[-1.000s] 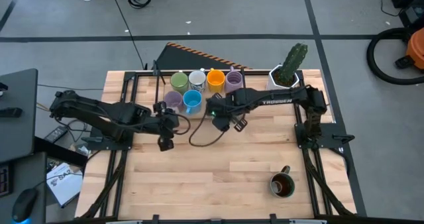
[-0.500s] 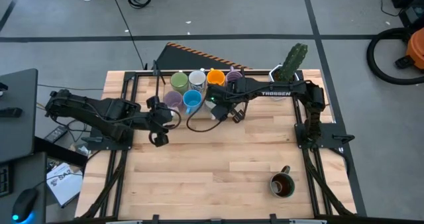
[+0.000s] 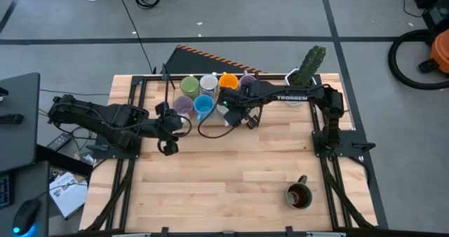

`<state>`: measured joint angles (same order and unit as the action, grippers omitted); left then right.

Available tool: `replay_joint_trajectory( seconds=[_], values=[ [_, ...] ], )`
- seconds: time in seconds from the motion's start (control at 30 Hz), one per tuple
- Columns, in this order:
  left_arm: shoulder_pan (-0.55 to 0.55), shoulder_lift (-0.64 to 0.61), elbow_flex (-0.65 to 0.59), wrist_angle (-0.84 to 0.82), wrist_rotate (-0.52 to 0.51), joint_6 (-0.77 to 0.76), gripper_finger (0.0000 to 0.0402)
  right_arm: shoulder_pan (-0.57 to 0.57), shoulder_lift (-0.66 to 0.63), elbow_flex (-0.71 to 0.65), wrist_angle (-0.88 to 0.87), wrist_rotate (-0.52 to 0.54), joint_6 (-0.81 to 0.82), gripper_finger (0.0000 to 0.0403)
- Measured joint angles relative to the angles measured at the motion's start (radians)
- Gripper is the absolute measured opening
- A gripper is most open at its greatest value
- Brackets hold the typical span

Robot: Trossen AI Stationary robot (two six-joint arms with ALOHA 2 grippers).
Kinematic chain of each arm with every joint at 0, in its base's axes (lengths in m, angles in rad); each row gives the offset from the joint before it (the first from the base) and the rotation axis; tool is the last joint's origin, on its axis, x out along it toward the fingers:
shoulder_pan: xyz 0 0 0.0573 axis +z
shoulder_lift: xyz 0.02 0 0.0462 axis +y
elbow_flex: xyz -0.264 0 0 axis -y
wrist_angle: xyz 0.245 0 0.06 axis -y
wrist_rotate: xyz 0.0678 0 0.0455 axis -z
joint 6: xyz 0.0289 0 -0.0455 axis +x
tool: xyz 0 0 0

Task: Place coffee mugs
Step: Put the dark green mug on the shelf aligned with the yellow mug

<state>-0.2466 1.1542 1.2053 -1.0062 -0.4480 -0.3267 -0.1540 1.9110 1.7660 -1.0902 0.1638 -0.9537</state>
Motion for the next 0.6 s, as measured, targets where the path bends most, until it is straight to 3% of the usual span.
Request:
replay_joint_trajectory(
  seconds=[0.4, 0.6],
  values=[
    [-0.045, 0.0, 0.0, 0.025, 0.0, -0.002, 0.0172, -0.039, 0.0, 0.0, 0.018, 0.056, 0.01, 0.0051],
    [-0.057, 0.0, 0.0, 0.027, 0.0, -0.004, 0.0172, -0.047, 0.001, 0.0, 0.03, 0.055, 0.003, 0.0072]
  ],
)
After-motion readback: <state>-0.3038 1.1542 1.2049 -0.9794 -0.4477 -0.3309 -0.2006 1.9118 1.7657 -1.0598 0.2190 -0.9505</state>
